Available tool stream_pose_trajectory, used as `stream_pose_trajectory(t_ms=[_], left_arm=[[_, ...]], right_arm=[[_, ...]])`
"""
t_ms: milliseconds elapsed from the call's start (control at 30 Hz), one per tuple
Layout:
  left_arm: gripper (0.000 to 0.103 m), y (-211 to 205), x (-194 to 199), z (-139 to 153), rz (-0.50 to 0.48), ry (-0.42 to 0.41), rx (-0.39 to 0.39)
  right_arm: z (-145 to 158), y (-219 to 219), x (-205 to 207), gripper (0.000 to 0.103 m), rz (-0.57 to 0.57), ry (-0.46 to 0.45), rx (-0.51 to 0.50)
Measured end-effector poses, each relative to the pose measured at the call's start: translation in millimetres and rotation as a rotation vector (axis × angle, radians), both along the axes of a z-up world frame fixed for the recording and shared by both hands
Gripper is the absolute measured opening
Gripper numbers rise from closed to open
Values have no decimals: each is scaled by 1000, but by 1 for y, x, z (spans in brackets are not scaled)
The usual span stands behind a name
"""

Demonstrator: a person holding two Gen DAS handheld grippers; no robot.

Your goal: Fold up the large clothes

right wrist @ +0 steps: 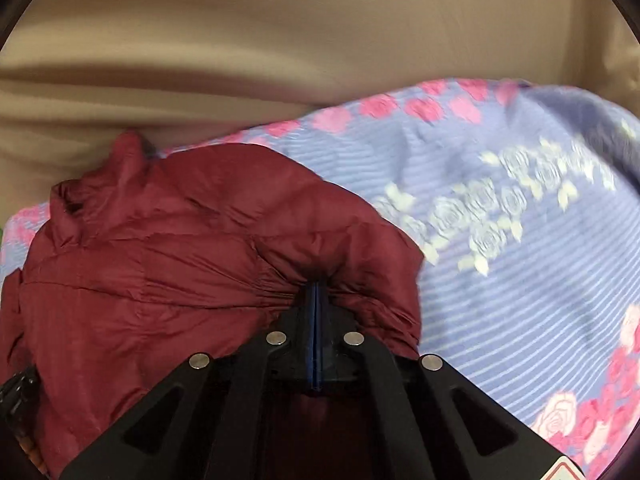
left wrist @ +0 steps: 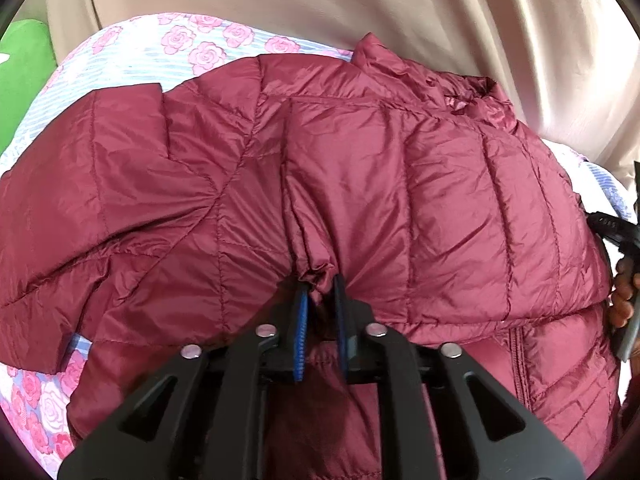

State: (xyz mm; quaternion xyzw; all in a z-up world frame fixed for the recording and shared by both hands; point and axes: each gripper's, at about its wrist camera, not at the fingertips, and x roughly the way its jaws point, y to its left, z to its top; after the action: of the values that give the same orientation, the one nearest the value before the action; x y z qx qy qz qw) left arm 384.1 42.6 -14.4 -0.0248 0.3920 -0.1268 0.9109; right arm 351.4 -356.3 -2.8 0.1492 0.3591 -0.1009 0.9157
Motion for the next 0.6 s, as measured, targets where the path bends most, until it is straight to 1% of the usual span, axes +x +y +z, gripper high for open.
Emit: stream_pose_trajectory(t_ms=[100,133,167,200,233,267,300,333,367,400,433,467,500,567,600], left_arm=[[14,2,1,0,0,3,-17],[14,5,1,0,2,5,-37],[14,10,0,1,10,5,-62],[18,17,-2,4,23,12,-85],[25,27,-5,7,41,20,-118],[40,37,-10,10,51,19,-150],[50,51,-17,16,64,6,-188],[53,70,-28,26,90,-18,-223],[60,86,-36,33,106,-36,-241],[64,103,-44,39,122,-51,-252],[65,124,-53,46,153,-62,-255],[67,143,-61,49,184,-65,-257],[68,168,-69,52,229,-60,-257],[69,205,-78,51,303,-44,-255],[69,225,-82,49,346,-37,-259]], right_arm=[[9,1,-7,0,-52,-6,-15],[20,7,-13,0,-85,-18,-45],[30,14,-18,7,-78,-34,-53],[38,23,-23,12,-58,-50,-51],[51,40,-30,11,-17,-72,-51],[63,62,-37,11,41,-90,-55],[71,76,-43,11,82,-101,-59],[79,104,-48,11,150,-109,-73],[83,128,-53,11,213,-108,-84],[85,162,-54,11,294,-99,-86],[84,182,-54,11,342,-91,-80],[79,214,-52,11,406,-72,-66],[75,234,-49,11,440,-59,-59],[60,292,-39,11,529,-22,-56],[53,315,-35,11,555,-10,-63]])
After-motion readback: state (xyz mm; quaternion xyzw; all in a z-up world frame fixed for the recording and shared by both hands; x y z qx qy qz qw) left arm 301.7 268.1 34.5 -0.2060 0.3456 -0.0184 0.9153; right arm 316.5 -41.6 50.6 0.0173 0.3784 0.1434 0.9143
